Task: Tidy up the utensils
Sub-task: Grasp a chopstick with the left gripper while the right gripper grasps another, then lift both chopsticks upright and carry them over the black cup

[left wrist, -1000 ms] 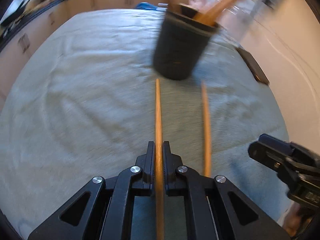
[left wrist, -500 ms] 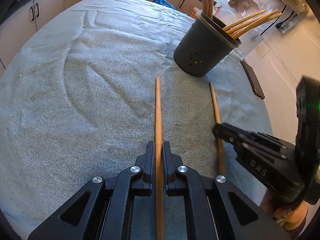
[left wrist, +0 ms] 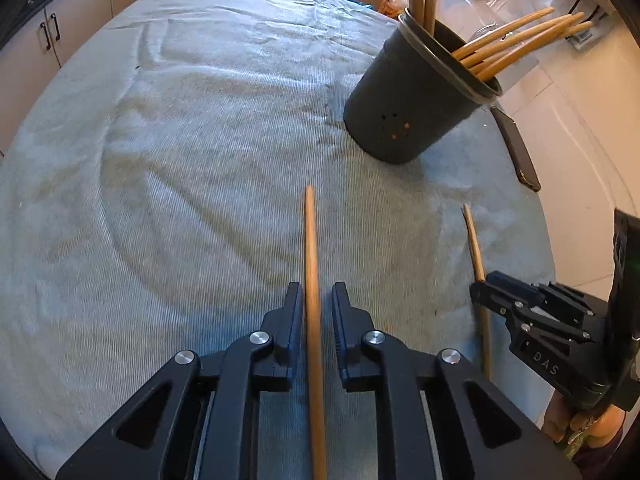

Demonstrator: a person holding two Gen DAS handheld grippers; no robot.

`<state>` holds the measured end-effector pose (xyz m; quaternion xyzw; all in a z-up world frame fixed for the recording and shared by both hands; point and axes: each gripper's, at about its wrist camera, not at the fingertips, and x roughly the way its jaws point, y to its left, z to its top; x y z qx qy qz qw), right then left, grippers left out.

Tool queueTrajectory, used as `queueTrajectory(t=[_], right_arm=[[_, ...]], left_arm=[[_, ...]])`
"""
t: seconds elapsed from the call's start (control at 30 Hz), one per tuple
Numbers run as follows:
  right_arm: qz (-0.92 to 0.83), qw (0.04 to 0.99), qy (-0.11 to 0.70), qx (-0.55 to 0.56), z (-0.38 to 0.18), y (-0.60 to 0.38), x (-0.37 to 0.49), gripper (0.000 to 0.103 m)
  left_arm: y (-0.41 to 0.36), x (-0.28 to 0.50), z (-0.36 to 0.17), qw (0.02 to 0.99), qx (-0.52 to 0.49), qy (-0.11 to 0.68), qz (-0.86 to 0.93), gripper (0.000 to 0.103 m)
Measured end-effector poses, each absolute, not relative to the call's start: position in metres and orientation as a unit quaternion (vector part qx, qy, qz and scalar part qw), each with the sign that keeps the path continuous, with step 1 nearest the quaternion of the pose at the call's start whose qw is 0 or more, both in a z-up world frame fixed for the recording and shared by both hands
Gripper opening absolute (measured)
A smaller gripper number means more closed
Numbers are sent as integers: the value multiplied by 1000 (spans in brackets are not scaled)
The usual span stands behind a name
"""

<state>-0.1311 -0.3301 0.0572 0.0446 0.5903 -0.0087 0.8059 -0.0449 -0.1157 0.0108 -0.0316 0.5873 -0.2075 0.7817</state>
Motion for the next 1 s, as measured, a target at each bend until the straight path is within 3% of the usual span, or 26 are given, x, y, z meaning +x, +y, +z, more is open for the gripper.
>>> queueTrajectory(t=[0.2,0.3,0.33,0.5,0.8,1.0], right_arm=[[-17,803,596,22,57,-321,-97,27],[-18,811,585,22,57,-322,-96,9],[-19,814,580,27,57,-324,-97,7],[-13,833,550,65,69,-332,-114,7],[2,900,429,71,146,-332,-172,7],[2,926,371,63,182,-322,-211,7]], left_arm=[[-124,-35,11,787,-20,582,-205,14],[-125,-36,11,794,-17,572,-204,6],[-123,-37,11,796,-20,569,-205,6],[-116,-53,37,820,-21,532,-210,6],[-94,-111,120,880,-20,409,-242,6],[-91,-151,145,903,-3,353,-245,6]])
